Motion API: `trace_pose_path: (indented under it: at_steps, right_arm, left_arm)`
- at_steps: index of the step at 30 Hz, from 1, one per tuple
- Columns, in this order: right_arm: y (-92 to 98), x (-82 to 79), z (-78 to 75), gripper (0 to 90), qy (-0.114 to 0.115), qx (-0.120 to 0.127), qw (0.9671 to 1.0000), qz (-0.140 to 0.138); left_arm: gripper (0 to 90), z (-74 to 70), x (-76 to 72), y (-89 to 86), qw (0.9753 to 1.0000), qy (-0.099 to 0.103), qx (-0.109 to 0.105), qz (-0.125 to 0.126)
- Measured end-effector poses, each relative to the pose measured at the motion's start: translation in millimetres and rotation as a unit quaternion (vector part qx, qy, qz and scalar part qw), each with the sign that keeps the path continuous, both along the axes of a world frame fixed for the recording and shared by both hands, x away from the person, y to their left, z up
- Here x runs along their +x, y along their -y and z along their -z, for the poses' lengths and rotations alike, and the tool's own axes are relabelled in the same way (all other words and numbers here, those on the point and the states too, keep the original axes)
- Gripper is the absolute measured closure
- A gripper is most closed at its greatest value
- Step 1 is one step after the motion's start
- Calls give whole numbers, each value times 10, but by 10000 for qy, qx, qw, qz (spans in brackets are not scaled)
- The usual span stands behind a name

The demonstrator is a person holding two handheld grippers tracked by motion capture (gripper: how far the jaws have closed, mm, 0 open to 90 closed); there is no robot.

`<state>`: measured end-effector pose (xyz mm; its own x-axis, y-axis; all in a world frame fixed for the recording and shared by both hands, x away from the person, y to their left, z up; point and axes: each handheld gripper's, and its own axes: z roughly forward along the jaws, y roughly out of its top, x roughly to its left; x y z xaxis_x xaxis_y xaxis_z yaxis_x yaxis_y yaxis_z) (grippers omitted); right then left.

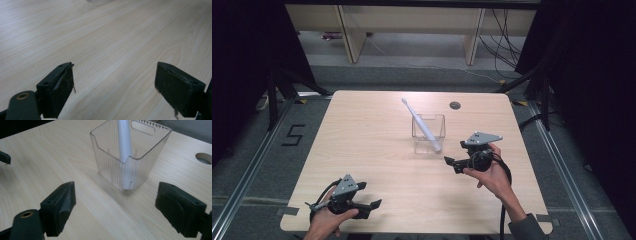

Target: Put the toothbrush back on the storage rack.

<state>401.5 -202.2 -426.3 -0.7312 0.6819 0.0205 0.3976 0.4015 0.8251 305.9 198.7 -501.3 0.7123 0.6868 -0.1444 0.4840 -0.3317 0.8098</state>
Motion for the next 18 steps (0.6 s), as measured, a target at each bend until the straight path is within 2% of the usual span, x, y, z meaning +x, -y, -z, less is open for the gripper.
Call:
trace_pose_path:
  at_steps: [1, 2, 4, 5, 6, 8, 9, 10, 11, 12, 13, 17, 18]
  right_arm:
    - [-7, -18, 11, 166, -52, 57, 9999, 76]
    - [1, -19, 20, 165, -41, 25, 10000, -4]
    - [-1, -41, 46, 164, -39, 48, 10000, 12]
    - [-7, -61, 57, 163, -160, 106, 9998, 31]
    - [3, -54, 68, 163, -97, 55, 9999, -60]
    - [4, -72, 88, 163, -58, 45, 10000, -21]
    - [-4, -106, 95, 163, -136, 99, 9998, 114]
    - [5, -104, 104, 163, -155, 73, 9999, 25]
    - [19, -94, 118, 164, 10, 21, 10000, -11]
    - [6, -123, 129, 163, -201, 77, 9998, 36]
    - [19, -113, 143, 164, -33, -4, 10000, -3]
    - [10, -158, 187, 165, -167, -16, 9999, 2]
    - [12, -156, 202, 166, -70, -23, 10000, -9]
  left_arm:
    - [150, 3, 2, 2, 10000, 8, -16, -19]
    - [150, 3, 3, 1, 10000, -8, -16, -20]
    - [150, 3, 1, -2, 10000, -3, -4, -10]
    - [150, 3, 1, 0, 10000, 12, -12, -19]
    - [150, 3, 1, 4, 10000, 32, -25, -38]
    - [150, -4, -3, 6, 10000, 29, 17, -44]
    - [150, 1, -3, 8, 10000, 54, -5, -42]
    - [150, -4, -7, 7, 10000, 24, -5, -42]
    - [150, 4, -2, 7, 10000, 57, -42, -39]
    - [150, 4, 0, 5, 10000, 60, -33, -43]
    - [150, 5, 1, 3, 10000, 61, -36, -42]
    - [150, -5, -1, 6, 10000, 43, 19, -43]
    - [150, -5, -3, 9, 10000, 44, 28, -48]
